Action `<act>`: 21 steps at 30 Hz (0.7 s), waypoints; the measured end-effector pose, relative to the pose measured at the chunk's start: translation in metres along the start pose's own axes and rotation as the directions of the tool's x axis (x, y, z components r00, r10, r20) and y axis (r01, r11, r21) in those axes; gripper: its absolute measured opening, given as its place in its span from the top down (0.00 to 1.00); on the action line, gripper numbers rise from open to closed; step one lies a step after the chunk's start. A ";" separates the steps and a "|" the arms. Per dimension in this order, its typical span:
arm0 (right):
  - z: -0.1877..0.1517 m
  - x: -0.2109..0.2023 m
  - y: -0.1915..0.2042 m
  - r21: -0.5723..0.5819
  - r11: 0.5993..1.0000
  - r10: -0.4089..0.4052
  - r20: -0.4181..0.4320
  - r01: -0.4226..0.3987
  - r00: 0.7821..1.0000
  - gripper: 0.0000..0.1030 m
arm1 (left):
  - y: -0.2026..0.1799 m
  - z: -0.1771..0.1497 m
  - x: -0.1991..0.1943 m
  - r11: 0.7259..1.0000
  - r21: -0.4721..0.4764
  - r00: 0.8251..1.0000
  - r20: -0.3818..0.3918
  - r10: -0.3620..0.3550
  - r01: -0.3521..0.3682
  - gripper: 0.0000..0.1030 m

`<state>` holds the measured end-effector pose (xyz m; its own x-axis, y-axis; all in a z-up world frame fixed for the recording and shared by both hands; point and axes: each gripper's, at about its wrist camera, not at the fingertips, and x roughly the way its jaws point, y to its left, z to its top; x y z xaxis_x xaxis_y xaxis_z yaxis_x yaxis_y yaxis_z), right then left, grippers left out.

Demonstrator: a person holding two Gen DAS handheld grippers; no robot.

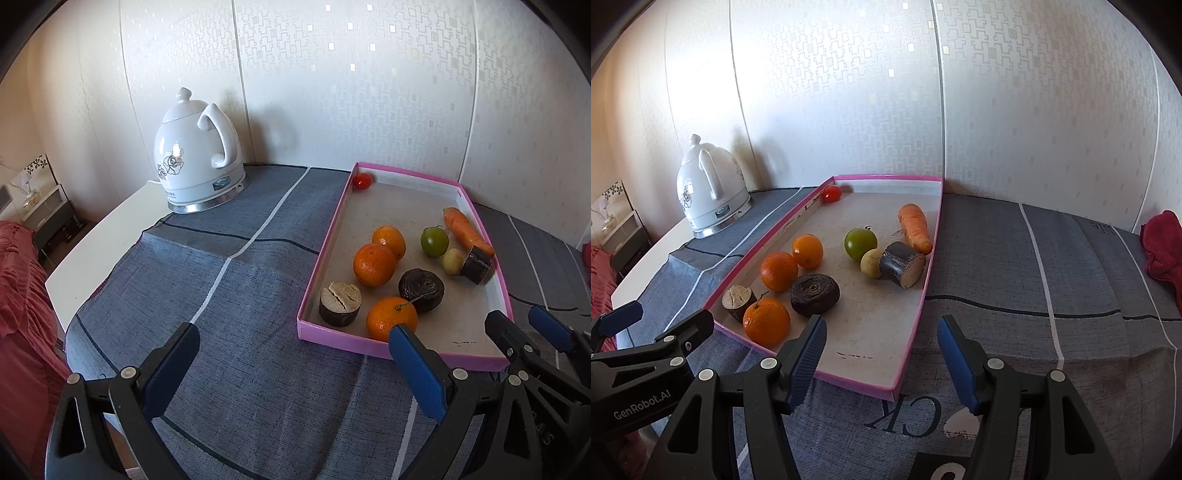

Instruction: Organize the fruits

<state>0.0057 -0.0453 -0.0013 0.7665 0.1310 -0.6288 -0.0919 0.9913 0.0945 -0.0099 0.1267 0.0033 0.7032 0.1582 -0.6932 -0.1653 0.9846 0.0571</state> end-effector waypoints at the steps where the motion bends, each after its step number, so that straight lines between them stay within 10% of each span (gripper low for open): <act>1: 0.000 0.000 0.000 0.000 1.000 0.001 -0.001 -0.001 1.000 0.38 | 0.000 0.000 0.000 1.000 0.002 1.000 -0.002 0.000 0.000 0.00; 21: -0.001 0.002 0.001 0.001 1.000 0.002 -0.005 -0.002 1.000 0.38 | -0.003 0.000 -0.001 0.999 0.016 1.000 -0.008 -0.030 0.030 0.00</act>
<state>0.0061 -0.0439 -0.0032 0.7633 0.1333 -0.6321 -0.0927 0.9910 0.0970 -0.0098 0.1240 0.0040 0.7024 0.1278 -0.7002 -0.1329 0.9900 0.0474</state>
